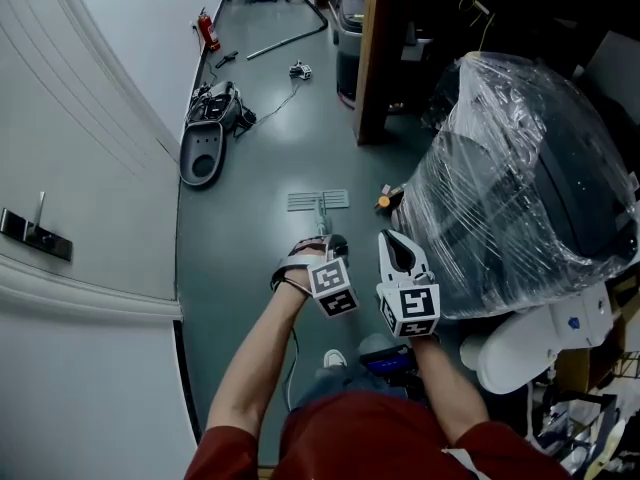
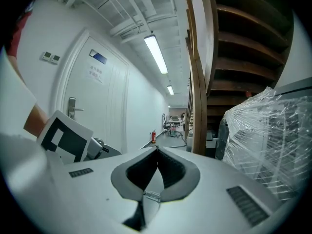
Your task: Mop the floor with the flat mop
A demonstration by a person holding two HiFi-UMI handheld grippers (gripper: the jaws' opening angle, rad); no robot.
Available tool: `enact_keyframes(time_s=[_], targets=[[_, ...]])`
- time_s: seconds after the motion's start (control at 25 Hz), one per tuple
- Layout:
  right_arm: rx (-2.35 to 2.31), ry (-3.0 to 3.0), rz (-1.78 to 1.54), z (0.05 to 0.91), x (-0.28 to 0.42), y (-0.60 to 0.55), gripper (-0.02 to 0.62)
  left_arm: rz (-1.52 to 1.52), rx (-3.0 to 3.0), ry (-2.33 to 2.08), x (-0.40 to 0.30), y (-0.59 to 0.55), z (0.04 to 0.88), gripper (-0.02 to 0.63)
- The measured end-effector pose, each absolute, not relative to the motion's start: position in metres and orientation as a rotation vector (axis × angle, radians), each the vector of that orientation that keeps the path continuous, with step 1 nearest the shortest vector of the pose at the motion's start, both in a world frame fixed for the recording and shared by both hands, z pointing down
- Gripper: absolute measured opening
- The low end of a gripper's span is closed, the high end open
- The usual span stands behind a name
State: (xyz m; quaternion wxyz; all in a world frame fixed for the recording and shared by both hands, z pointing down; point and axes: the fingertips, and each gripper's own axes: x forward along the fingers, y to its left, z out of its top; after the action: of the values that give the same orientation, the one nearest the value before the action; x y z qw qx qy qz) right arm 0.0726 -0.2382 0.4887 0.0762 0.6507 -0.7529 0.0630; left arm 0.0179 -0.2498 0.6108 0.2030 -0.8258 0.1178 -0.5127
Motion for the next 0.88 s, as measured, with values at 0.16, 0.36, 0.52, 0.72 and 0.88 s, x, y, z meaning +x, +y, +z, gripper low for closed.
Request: enact_keyframes(time_s=[0.16,0.36,0.52,0.72,0.88], targets=[[1.944,-2.265,0.204,0.501,0.077,-0.266,0.017,-1.440,-2.284,0.316,0.021,-0.273,0.623,0.030],[1.920,-2.286,0.223,0.512,0.092,-0.308,0.017,-1.485,-2.245,0.305,0.038,-0.311,0.636,0.033],[1.916,-2.290,0.247,0.516,0.111,-0.342,0.017,-1.480,-2.261,0.319,0.059,-0.342,0.638,0.037],[1.908,-2.299,0.263,0.519,0.129,-0.381,0.017,-1.479,-2.279,0.341,0.080,-0.385,0.631,0.037],[1.896,-2.312,0.277,0.519,0.138,-0.410,0.017,-1.489,-2.281,0.353,0.087,-0.416,0.630,0.036]])
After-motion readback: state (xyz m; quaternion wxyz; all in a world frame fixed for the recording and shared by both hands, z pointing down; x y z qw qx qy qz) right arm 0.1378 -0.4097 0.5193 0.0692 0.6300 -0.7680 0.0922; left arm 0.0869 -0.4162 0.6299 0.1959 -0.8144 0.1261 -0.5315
